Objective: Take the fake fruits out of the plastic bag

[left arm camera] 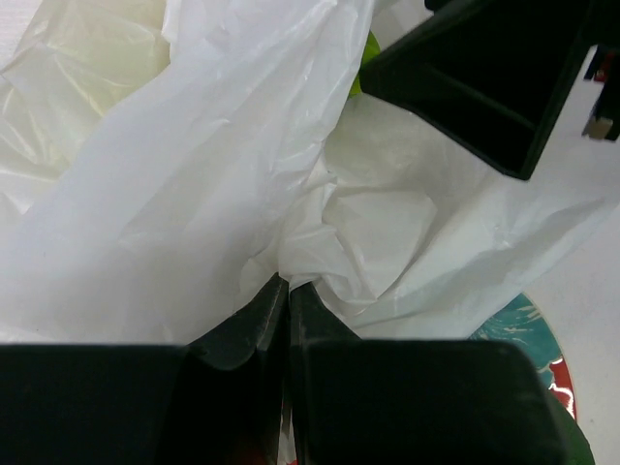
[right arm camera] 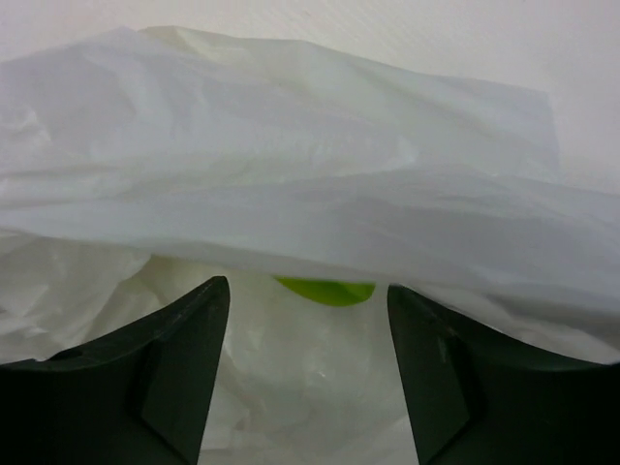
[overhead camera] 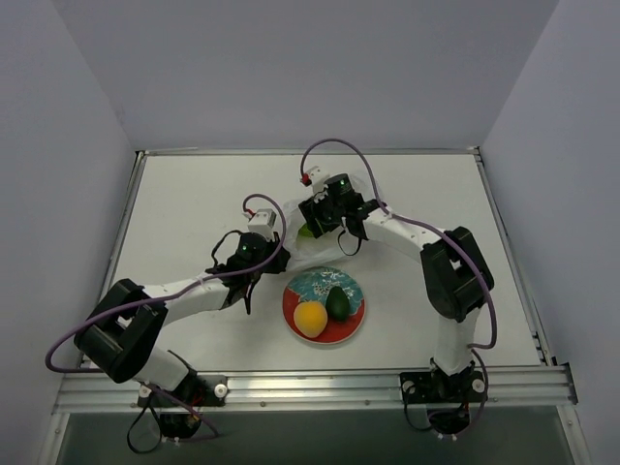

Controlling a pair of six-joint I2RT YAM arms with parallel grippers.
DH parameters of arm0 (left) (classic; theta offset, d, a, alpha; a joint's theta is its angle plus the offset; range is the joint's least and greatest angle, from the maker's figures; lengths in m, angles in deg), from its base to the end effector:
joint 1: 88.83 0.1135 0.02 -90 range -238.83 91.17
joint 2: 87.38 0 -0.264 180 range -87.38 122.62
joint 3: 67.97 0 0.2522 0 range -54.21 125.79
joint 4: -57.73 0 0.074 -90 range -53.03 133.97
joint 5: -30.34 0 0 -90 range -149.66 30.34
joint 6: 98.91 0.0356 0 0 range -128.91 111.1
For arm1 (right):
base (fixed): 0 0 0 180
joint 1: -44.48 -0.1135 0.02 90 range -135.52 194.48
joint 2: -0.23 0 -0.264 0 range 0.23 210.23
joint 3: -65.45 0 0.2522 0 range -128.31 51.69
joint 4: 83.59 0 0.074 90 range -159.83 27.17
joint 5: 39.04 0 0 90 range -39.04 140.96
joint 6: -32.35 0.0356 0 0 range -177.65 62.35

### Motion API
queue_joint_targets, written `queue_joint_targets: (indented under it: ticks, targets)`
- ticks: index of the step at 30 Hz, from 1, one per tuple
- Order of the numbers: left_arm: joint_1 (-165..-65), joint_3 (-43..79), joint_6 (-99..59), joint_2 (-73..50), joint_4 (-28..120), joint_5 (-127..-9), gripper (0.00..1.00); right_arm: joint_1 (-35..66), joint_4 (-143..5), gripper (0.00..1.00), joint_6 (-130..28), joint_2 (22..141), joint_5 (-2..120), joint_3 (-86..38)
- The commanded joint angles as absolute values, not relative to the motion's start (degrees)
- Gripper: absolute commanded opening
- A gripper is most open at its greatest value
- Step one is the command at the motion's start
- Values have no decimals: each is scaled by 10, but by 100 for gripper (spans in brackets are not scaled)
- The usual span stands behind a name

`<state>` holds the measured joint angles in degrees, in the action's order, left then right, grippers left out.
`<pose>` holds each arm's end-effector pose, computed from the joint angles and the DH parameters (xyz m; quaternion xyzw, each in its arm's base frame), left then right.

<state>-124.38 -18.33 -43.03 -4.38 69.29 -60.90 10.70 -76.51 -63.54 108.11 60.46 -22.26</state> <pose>0.2438 -0.1752 0.1961 0.0164 0.8279 -0.3276 0.4550 0.3581 0.2466 0.2278 -0.3293 0.7857 0.1937 0.4865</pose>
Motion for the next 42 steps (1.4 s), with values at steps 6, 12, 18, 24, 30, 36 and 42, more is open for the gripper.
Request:
queue_joint_targets:
  ticks: [6, 12, 18, 24, 30, 36, 42]
  targets:
    - [-1239, -169, -420, -59, 691, -602, 2, 108, -703, 76, -691, 1126, 647, -290]
    - [-1239, -169, -421, -55, 692, -602, 2, 106, -703, 75, -694, 1159, 650, -306]
    - [-1237, -169, -420, -52, 692, -602, 2, 106, -703, 77, -695, 1196, 632, -332]
    - [-1236, -168, -420, -48, 694, -602, 2, 88, -704, 91, -708, 1206, 558, -342]
    - [-1236, -167, -421, -44, 695, -602, 2, 89, -710, 93, -728, 1213, 569, -356]
    - [-1234, -167, -420, -39, 696, -602, 2, 89, -718, 65, -723, 1245, 590, -380]
    - [-1233, -166, -424, -33, 701, -606, 2, 86, -747, 33, -699, 1181, 576, -329]
